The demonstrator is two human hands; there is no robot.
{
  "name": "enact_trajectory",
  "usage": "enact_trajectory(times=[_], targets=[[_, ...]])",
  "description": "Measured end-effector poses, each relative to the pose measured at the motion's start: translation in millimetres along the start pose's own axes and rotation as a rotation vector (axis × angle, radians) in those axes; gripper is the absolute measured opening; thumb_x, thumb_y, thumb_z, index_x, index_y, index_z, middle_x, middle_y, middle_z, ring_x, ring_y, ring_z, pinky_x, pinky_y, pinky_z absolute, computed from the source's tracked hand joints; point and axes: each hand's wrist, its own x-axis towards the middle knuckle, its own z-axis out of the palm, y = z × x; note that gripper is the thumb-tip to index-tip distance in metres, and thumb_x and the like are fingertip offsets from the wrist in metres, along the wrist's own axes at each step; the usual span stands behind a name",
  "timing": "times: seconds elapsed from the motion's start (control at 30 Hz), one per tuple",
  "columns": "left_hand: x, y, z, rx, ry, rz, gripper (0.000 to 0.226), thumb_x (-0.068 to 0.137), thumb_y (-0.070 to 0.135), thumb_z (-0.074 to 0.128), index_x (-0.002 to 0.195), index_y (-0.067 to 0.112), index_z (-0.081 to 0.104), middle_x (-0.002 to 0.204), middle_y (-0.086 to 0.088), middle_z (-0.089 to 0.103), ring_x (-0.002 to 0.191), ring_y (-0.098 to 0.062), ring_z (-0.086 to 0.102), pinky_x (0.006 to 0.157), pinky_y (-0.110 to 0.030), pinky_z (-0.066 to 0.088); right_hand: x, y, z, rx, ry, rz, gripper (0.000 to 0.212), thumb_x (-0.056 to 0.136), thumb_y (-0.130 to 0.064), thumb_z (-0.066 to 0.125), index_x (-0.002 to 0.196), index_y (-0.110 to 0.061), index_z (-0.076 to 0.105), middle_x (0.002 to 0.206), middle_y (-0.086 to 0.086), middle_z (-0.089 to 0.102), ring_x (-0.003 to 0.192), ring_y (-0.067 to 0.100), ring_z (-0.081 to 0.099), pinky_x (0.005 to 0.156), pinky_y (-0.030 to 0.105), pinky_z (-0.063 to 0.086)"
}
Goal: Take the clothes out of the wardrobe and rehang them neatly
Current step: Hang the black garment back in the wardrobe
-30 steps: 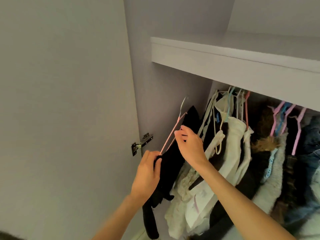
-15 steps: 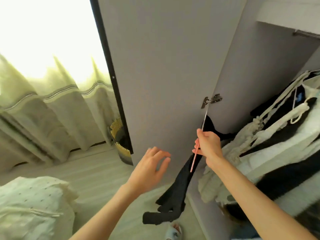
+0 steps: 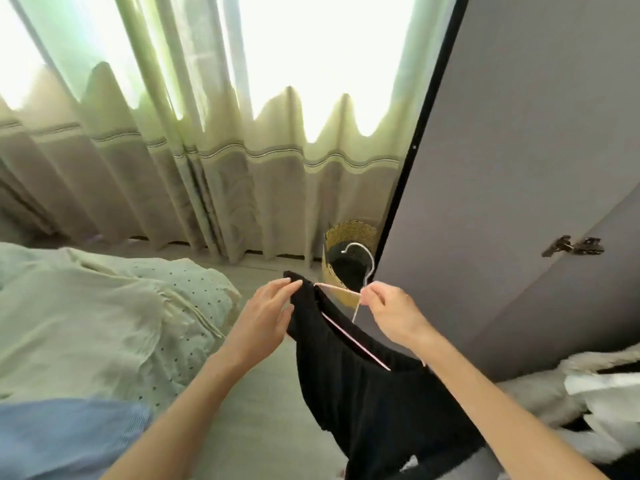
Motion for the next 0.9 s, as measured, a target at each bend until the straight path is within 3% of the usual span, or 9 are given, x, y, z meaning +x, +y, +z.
enact_trajectory(times=[0.1, 0.17, 0.23, 0.33, 0.5, 0.57, 0.67, 0.77, 0.9], targets=[[-25.0, -30.2, -17.5, 0.084, 0.112, -0.117, 0.044, 0.092, 0.009, 0.051, 0.135, 0.013, 0.045, 0.135, -0.006, 0.047, 0.126, -0.021, 0.042, 0.108, -0.038, 0.034, 15.4, -26.0, 29.8, -0.050, -0.085, -0.144, 0.024, 0.100, -0.028, 0.037, 0.088, -0.021, 0.055, 0.079, -0.006, 0.056, 0.077, 0.013, 0.054, 0.073, 0.030, 0.046], [-43.3, -46.5, -28.7, 0.120, 0.201, -0.183, 0.034, 0.090, 0.011, 0.051, 0.123, 0.012, 0.056, 0.121, -0.006, 0.057, 0.114, -0.020, 0.050, 0.098, -0.041, 0.042, 29.1, -44.6, 48.4, -0.031, -0.154, -0.230, 0.026, 0.100, -0.027, 0.037, 0.089, -0.017, 0.058, 0.074, -0.001, 0.055, 0.067, 0.014, 0.051, 0.064, 0.026, 0.043], [-59.7, -56.8, -41.9, 0.123, 0.300, -0.285, 0.026, 0.088, 0.021, 0.043, 0.102, 0.014, 0.064, 0.096, 0.000, 0.065, 0.091, -0.019, 0.059, 0.081, -0.041, 0.049, 41.8, -64.2, 65.9, -0.018, -0.217, -0.314, 0.027, 0.099, -0.026, 0.039, 0.087, -0.014, 0.060, 0.062, -0.005, 0.047, 0.052, 0.008, 0.039, 0.050, 0.017, 0.030], [-79.2, -63.2, -60.6, 0.212, 0.397, -0.412, 0.030, 0.087, 0.034, 0.036, 0.087, 0.021, 0.064, 0.080, 0.010, 0.065, 0.073, -0.016, 0.061, 0.069, -0.038, 0.046, 59.9, -88.8, 88.1, -0.039, -0.249, -0.466, 0.026, 0.098, -0.025, 0.043, 0.080, -0.017, 0.059, 0.059, -0.010, 0.045, 0.052, 0.005, 0.037, 0.053, 0.018, 0.027], [-98.3, -59.7, -77.0, 0.234, 0.586, -0.596, 0.041, 0.088, 0.041, 0.035, 0.082, 0.014, 0.064, 0.075, 0.004, 0.062, 0.073, -0.020, 0.056, 0.065, -0.042, 0.048, 83.0, -137.7, 108.8, -0.027, -0.250, -0.743, 0.024, 0.096, -0.024, 0.047, 0.074, -0.022, 0.057, 0.065, -0.009, 0.052, 0.060, 0.007, 0.046, 0.059, 0.024, 0.036], [-98.2, -54.9, -84.9, 0.227, 0.721, -0.674, 0.042, 0.088, 0.041, 0.036, 0.080, 0.012, 0.065, 0.073, 0.003, 0.063, 0.072, -0.020, 0.056, 0.067, -0.041, 0.047, 90.7, -154.9, 113.2, -0.037, -0.234, -0.897, 0.022, 0.095, -0.025, 0.048, 0.082, -0.016, 0.063, 0.077, -0.005, 0.059, 0.072, 0.013, 0.052, 0.069, 0.027, 0.042], [-99.2, -46.2, -97.4, 0.280, 0.892, -0.777, 0.041, 0.087, 0.040, 0.040, 0.078, 0.012, 0.067, 0.070, 0.003, 0.063, 0.069, -0.021, 0.057, 0.068, -0.041, 0.044, 110.1, -173.1, 119.3, -0.100, -0.130, -1.124, 0.023, 0.095, -0.030, 0.050, 0.092, -0.014, 0.067, 0.085, -0.002, 0.061, 0.081, 0.017, 0.053, 0.077, 0.029, 0.037], [-110.5, -43.6, -108.8, 0.277, 1.031, -0.903, 0.038, 0.088, 0.040, 0.046, 0.078, 0.010, 0.068, 0.068, 0.008, 0.059, 0.070, -0.021, 0.057, 0.073, -0.042, 0.044, 135.6, -184.1, 130.7, -0.192, -0.074, -1.194, 0.034, 0.094, -0.039, 0.042, 0.099, -0.016, 0.066, 0.095, 0.000, 0.063, 0.091, 0.021, 0.054, 0.084, 0.033, 0.033], [-132.3, -51.7, -125.6, 0.287, 1.188, -1.004, 0.025, 0.089, 0.027, 0.056, 0.077, 0.009, 0.068, 0.067, 0.015, 0.051, 0.071, -0.013, 0.050, 0.077, -0.050, 0.046, 159.0, -195.1, 154.0, -0.140, -0.087, -1.308, 0.023, 0.095, -0.026, 0.051, 0.099, -0.011, 0.068, 0.093, 0.002, 0.069, 0.084, 0.024, 0.062, 0.082, 0.035, 0.039]])
